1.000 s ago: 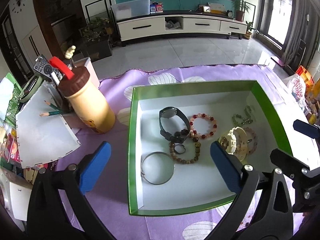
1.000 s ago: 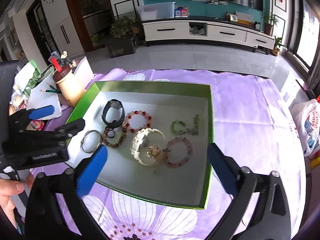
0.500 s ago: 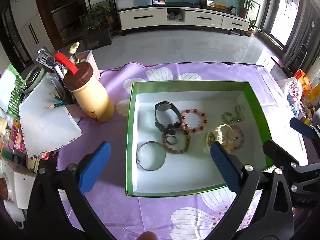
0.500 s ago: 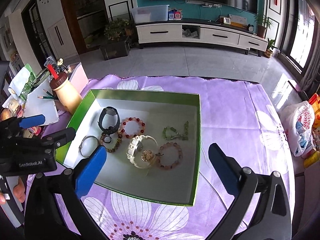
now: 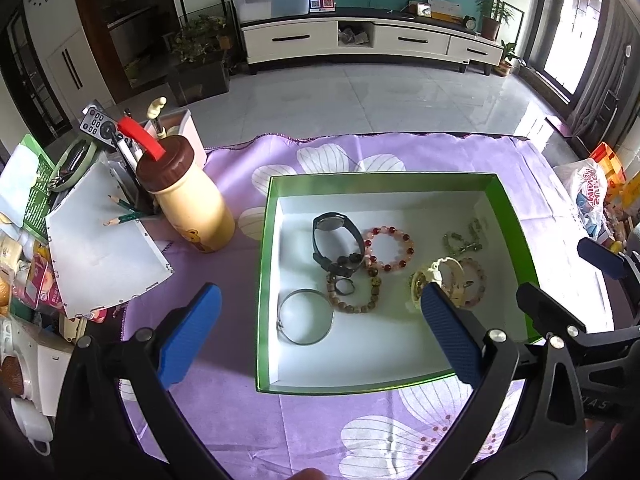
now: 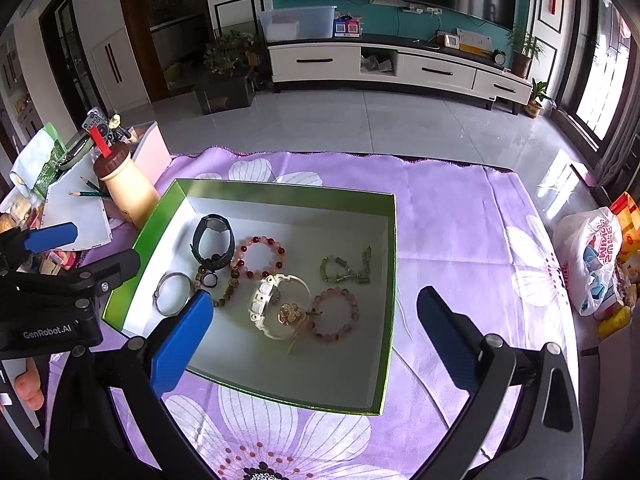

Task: Organize jewelry

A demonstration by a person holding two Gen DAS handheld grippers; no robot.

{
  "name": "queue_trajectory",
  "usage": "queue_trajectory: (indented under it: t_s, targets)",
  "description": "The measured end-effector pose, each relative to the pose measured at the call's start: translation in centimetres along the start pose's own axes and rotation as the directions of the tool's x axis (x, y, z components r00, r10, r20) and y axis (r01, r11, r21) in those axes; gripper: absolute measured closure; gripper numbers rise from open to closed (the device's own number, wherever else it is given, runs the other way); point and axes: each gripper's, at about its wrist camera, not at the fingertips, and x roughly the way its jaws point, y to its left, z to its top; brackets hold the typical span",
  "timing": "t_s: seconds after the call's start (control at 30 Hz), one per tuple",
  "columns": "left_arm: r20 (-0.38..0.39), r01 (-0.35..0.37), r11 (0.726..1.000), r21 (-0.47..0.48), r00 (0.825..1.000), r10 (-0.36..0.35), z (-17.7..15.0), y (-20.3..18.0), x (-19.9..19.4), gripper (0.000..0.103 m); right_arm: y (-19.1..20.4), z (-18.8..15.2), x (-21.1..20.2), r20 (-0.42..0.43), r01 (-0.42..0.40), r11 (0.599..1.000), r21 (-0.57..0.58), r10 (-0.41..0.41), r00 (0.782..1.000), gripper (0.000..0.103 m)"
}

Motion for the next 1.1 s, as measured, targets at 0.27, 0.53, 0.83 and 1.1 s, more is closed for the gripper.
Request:
queue_trajectory:
  t_s: [0.27, 0.53, 0.83, 1.1]
  targets:
    - [-0.015, -0.014, 1.000, -0.011, 1.000, 0.014, -0.1, 0.4, 0.7, 0.002, 0.1, -0.1, 0.8, -0.019, 0.003, 1.000, 0.002, -0.003, 1.000, 0.001]
    - [-0.021, -0.018, 1.000, -0.023, 1.000, 0.018, -0.4, 0.8, 1.1, 0.002, 0.3, -0.1, 1.3, -0.025, 0.002, 1.000, 0.000, -0.002, 1.000, 0.001]
    - [-0.024, -0.027, 0.999, -0.024, 0.999, 0.027, -0.4, 0.9, 1.3, 0.002, 0.7, -0.1, 1.5, -0.028, 0.000, 1.000, -0.003, 0.000, 1.000, 0.001]
    - [-0.023, -0.040, 0.999, -0.026, 0.999, 0.039, -0.5, 0.9, 1.3, 0.002, 0.9, 0.0, 1.5, -0.026, 0.000, 1.000, -0.002, 0.000, 1.000, 0.001]
